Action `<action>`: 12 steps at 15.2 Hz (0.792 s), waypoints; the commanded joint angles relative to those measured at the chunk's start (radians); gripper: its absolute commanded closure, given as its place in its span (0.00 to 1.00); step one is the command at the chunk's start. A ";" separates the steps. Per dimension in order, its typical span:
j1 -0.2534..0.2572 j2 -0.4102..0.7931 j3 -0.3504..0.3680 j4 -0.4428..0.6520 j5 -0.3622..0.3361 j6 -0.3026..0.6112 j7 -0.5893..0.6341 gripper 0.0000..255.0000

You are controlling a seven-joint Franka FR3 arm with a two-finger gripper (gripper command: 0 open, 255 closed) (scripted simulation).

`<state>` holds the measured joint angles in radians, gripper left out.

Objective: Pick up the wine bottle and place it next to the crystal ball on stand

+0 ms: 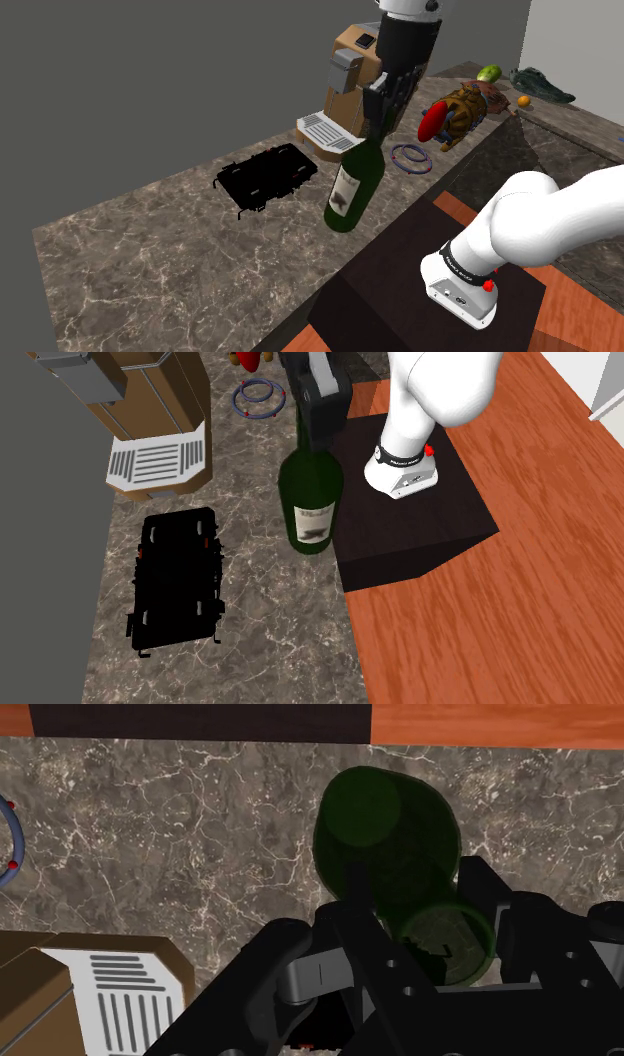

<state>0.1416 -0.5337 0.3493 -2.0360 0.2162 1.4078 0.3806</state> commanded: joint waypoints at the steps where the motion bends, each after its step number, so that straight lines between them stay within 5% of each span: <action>1: -0.002 0.008 -0.003 0.033 -0.004 -0.025 0.002 1.00; 12: -0.012 0.071 -0.009 0.236 -0.019 -0.166 0.024 1.00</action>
<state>0.1304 -0.4647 0.3424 -1.8167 0.1985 1.2565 0.4035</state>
